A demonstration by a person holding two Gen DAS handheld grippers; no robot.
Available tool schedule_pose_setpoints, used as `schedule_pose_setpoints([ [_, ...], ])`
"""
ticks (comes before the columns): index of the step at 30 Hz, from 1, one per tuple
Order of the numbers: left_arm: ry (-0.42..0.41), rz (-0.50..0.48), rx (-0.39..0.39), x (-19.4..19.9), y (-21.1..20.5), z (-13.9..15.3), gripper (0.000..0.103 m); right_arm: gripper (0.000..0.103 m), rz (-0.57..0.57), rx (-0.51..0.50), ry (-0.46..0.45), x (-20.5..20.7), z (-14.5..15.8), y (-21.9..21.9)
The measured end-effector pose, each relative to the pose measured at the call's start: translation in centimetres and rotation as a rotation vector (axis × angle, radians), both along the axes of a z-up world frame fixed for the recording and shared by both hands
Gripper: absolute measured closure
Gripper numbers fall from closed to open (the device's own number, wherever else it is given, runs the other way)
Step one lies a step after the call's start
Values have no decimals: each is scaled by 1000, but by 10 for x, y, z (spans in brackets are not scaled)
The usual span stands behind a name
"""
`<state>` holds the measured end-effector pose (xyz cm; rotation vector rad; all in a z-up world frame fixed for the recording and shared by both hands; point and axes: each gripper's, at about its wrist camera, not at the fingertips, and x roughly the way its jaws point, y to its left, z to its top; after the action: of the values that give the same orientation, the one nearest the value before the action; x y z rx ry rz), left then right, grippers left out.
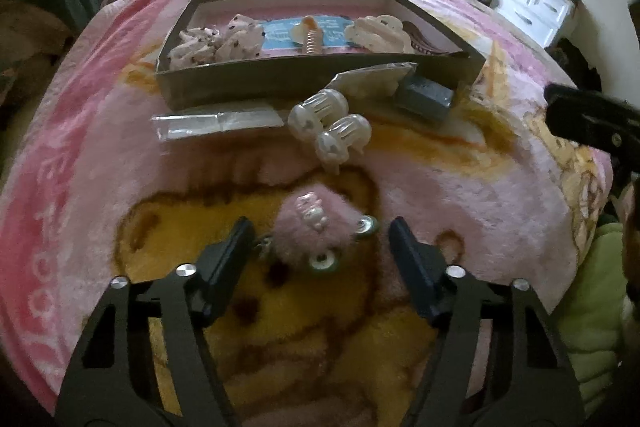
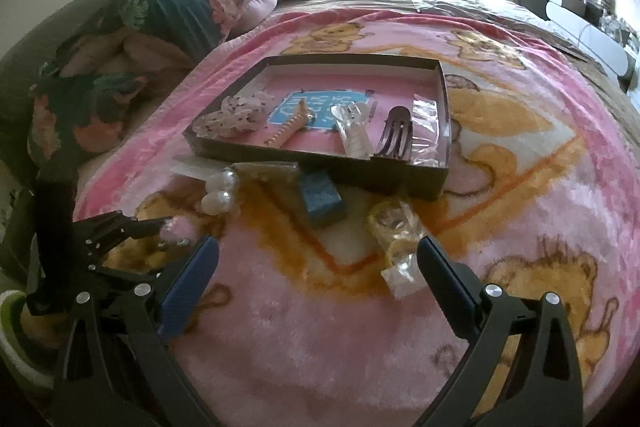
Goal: Organize jewelry
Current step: 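Grasp the pink fuzzy hair tie with the left tool while the right tool grasps the blue box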
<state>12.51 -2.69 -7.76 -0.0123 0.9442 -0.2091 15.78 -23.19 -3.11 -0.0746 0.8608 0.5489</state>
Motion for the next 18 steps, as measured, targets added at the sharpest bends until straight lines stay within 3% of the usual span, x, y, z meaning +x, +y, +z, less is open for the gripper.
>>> schedule_pose_setpoints([
  [3, -3, 4, -4, 0, 5, 0, 72, 5, 16, -29, 4, 9, -5, 11],
  [7, 1, 25, -39, -1, 16, 0, 79, 9, 53, -83, -13, 20, -11, 31],
  [10, -2, 43, -56, -2, 23, 1, 97, 22, 80, -138, -12, 32, -21, 45],
  [14, 11, 57, -106, -1, 32, 1, 97, 33, 78, -181, 24, 52, -38, 53],
  [18, 25, 73, -171, -2, 42, 0, 95, 51, 86, -175, 80, 64, -54, 57],
])
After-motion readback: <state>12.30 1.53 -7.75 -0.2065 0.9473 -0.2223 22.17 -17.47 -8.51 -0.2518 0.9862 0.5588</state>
